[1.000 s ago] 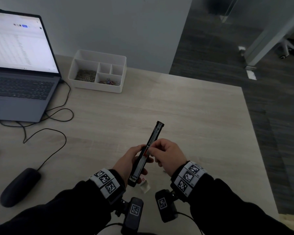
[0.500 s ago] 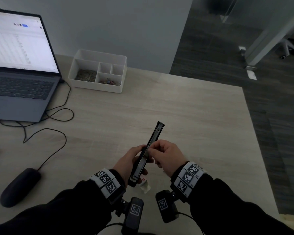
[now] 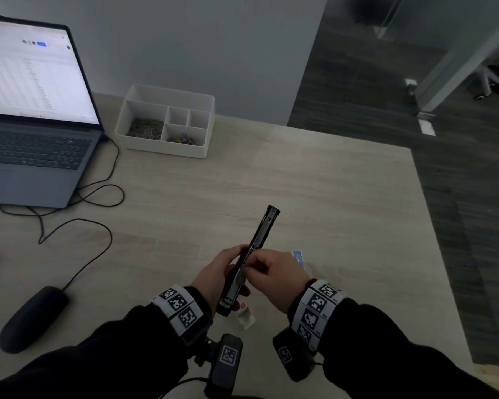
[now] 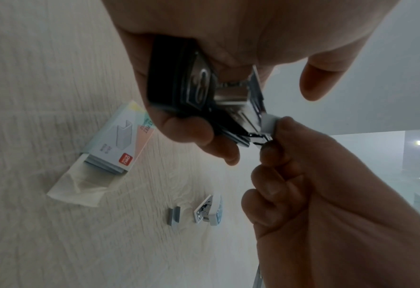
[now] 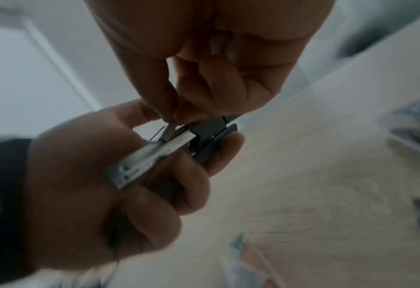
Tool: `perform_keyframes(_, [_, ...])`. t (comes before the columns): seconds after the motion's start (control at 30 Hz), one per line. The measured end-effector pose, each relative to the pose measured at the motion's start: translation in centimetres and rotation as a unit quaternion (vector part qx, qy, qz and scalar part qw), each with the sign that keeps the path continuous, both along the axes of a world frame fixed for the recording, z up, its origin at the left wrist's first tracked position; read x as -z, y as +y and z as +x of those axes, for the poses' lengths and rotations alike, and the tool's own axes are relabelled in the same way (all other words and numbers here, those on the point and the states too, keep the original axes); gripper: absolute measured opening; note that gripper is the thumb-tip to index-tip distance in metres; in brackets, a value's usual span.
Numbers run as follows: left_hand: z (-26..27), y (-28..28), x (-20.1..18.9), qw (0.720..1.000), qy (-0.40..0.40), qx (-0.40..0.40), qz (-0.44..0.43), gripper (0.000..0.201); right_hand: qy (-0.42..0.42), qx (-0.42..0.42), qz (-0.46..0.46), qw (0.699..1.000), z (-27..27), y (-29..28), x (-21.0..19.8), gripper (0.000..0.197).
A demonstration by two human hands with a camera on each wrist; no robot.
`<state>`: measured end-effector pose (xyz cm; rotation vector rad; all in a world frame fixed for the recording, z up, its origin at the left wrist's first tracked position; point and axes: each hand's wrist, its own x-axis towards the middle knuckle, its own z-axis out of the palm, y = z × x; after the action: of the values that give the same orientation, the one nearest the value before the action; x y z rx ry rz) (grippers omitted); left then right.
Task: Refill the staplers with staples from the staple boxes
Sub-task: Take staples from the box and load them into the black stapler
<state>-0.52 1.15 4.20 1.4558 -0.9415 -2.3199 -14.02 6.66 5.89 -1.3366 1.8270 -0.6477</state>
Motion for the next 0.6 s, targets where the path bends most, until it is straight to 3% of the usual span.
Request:
perform_keyframes(0.1, [0.0, 0.0, -0.2, 1.0, 0.001, -0.003, 0.001, 0.039, -0.071, 0.089, 0.006, 0.993, -0.1, -0.4, -0.4, 0.01])
perform_keyframes(0.2, [0.0, 0.0, -0.3, 1.0, -0.005, 0.01, 0.005, 0.037, -0.118, 0.116, 0.002, 0.986, -0.5, -0.5, -1.2, 0.014])
perform_keyframes(0.6, [0.0, 0.1, -0.2, 1.0, 0.004, 0.01, 0.007, 0.037, -0.088, 0.105, 0.004, 0.991, -0.9, -0.5, -0.9, 0.012])
